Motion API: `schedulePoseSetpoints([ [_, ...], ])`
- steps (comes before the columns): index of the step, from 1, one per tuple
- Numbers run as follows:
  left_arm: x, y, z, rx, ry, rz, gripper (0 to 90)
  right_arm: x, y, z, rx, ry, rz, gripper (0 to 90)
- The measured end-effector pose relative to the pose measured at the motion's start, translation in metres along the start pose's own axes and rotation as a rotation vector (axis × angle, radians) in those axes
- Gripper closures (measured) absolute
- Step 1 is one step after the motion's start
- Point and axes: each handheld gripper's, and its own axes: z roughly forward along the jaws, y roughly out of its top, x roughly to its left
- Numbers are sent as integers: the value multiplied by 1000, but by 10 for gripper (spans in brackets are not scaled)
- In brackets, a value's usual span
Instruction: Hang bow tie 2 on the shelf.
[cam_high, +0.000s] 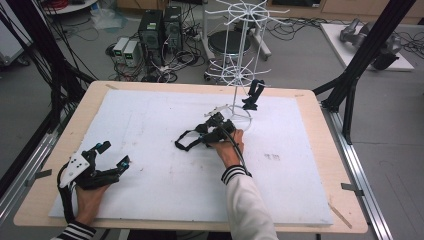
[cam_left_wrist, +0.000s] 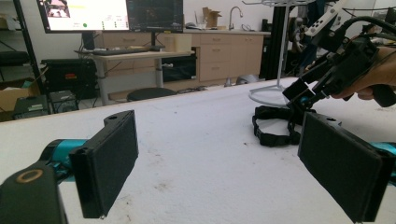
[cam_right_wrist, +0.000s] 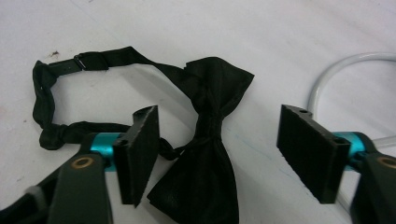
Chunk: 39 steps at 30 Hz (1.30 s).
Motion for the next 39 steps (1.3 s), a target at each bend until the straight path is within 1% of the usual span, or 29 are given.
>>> schedulePoseSetpoints([
  [3,0,0,0,2,-1,2,126,0,2,2,3,5,20,342],
  [7,0,0,0,1,0,3,126,0,5,4,5,4,23,344],
  [9,0,0,0,1,0,3,126,1,6,4,-3,18,32,343],
  [10,0,0,0,1,0,3,126,1,7,3,-10,23,24,343],
  [11,0,0,0,1,0,3,126,2,7,2,-12,22,20,343],
  [13,0,0,0,2,-1,3,126,2,7,2,1,14,11,344],
  [16,0,0,0,2,-1,3,126,1,6,3,13,4,33,347],
  [21,0,0,0,0,0,3,126,-2,5,7,20,4,34,398],
  [23,0,0,0,1,0,3,126,-2,5,8,24,0,42,402],
  [26,0,0,0,1,0,3,126,-3,5,9,31,9,58,424],
  [29,0,0,0,0,0,3,126,-3,4,11,49,12,58,436],
  [32,0,0,0,0,0,2,126,-2,4,13,67,6,59,470],
  [39,0,0,0,-1,0,1,126,-1,3,15,83,17,61,540],
])
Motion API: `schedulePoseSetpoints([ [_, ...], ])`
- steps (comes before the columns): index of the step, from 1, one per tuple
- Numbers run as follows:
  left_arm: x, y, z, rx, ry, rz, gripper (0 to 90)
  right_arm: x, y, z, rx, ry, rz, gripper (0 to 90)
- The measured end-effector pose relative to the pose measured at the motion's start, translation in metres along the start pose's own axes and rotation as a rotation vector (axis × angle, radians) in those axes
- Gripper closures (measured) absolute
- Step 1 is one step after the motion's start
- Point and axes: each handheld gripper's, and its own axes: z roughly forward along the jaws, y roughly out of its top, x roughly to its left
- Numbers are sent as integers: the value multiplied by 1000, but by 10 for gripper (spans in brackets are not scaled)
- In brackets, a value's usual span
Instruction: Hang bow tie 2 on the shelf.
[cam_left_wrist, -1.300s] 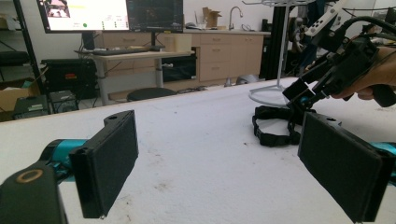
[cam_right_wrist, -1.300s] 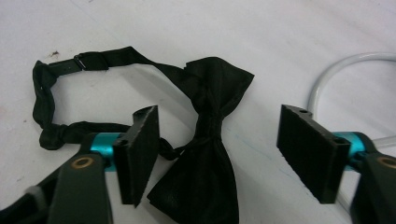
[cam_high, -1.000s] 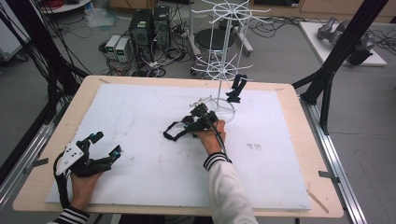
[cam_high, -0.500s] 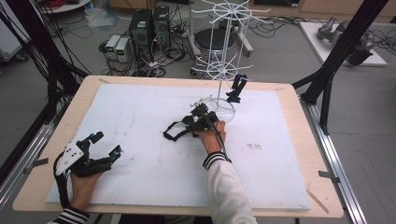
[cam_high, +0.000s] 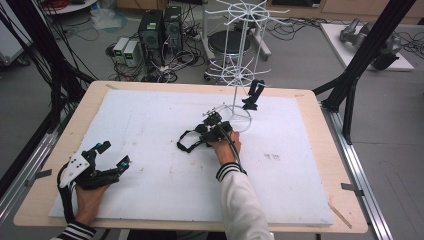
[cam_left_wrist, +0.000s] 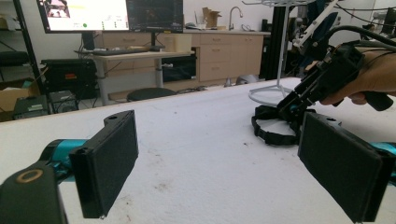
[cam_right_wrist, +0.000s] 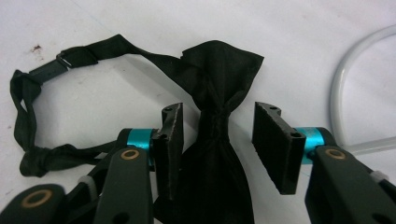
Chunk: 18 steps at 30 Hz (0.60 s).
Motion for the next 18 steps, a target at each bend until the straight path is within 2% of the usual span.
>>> schedulePoseSetpoints([
  [5,0,0,0,-1,0,-1,126,-1,0,-1,5,5,12,645],
  [10,0,0,0,0,-1,-1,126,1,0,-2,11,6,0,751],
  [18,0,0,0,-1,-1,0,126,3,1,-2,17,-5,-35,762],
])
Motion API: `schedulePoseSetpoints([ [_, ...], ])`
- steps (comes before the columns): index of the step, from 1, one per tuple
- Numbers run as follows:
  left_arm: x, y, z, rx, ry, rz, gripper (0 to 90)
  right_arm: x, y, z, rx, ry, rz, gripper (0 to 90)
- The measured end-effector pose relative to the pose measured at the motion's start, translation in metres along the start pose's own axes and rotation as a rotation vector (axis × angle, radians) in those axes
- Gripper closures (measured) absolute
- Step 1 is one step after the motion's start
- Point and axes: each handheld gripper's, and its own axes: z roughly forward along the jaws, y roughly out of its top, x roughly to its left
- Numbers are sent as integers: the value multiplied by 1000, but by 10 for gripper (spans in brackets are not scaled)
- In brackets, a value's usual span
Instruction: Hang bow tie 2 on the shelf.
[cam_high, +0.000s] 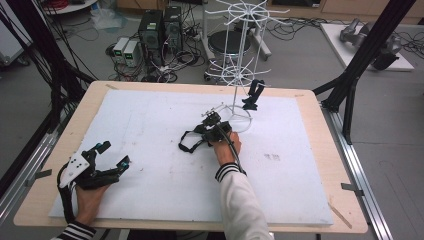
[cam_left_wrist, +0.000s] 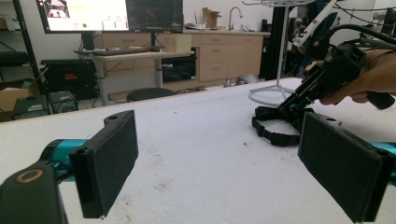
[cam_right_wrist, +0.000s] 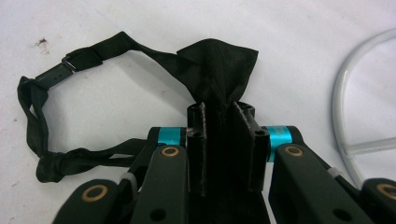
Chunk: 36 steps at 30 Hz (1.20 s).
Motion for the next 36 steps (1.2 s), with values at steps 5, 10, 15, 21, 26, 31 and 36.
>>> schedulePoseSetpoints([
  [5,0,0,0,-1,0,0,126,1,0,-1,-5,1,-7,762],
  [10,0,0,0,-1,0,0,126,4,1,-9,-22,-7,-32,762],
  [15,0,0,0,-1,0,0,126,8,1,-19,-43,-3,-42,762],
  [21,0,0,0,-1,-1,0,126,12,1,-33,-72,9,-62,762],
  [26,0,0,0,-1,-1,0,126,18,-2,-45,-105,25,-89,762],
  [31,0,0,0,-2,-1,0,126,25,-7,-63,-146,53,-122,761],
  [36,0,0,0,0,0,2,126,29,-9,-82,-200,62,-141,761],
])
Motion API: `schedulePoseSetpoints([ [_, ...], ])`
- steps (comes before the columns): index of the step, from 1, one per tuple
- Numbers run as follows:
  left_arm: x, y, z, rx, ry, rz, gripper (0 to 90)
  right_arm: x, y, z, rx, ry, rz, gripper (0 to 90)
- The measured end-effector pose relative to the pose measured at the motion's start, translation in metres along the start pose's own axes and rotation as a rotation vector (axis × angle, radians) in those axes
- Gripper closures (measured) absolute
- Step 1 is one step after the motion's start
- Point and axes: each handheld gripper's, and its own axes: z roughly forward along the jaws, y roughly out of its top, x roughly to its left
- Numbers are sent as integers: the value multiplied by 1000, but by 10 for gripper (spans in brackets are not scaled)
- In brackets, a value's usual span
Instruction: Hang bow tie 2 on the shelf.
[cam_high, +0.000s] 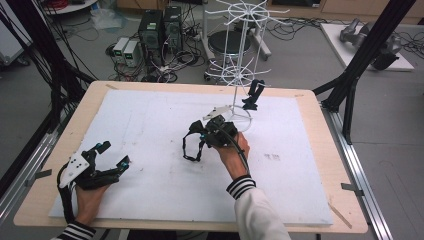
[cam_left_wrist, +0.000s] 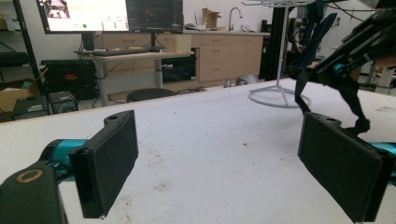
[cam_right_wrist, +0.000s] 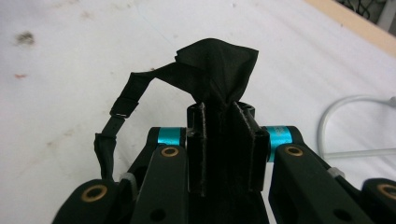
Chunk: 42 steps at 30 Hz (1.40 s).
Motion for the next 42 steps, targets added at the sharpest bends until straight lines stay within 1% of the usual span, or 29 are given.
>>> schedulePoseSetpoints([
  [10,0,0,0,2,0,3,126,2,-5,-21,-73,9,7,760],
  [13,0,0,0,2,0,3,126,2,-6,-31,-111,10,9,760],
  [15,0,0,0,2,0,3,126,1,-8,-39,-137,19,20,760],
  [17,0,0,0,2,-1,1,126,-1,-9,-46,-164,19,24,760],
  [22,0,0,0,2,0,3,126,-7,-16,-65,-214,-8,41,760],
  [29,0,0,0,3,0,2,126,-16,-23,-88,-269,-48,64,760],
  [33,0,0,0,2,1,3,126,-19,-24,-98,-285,-65,77,760],
  [38,0,0,0,2,2,3,126,-23,-24,-107,-317,-80,80,761],
  [42,0,0,0,2,1,3,126,-25,-25,-115,-344,-87,100,761],
])
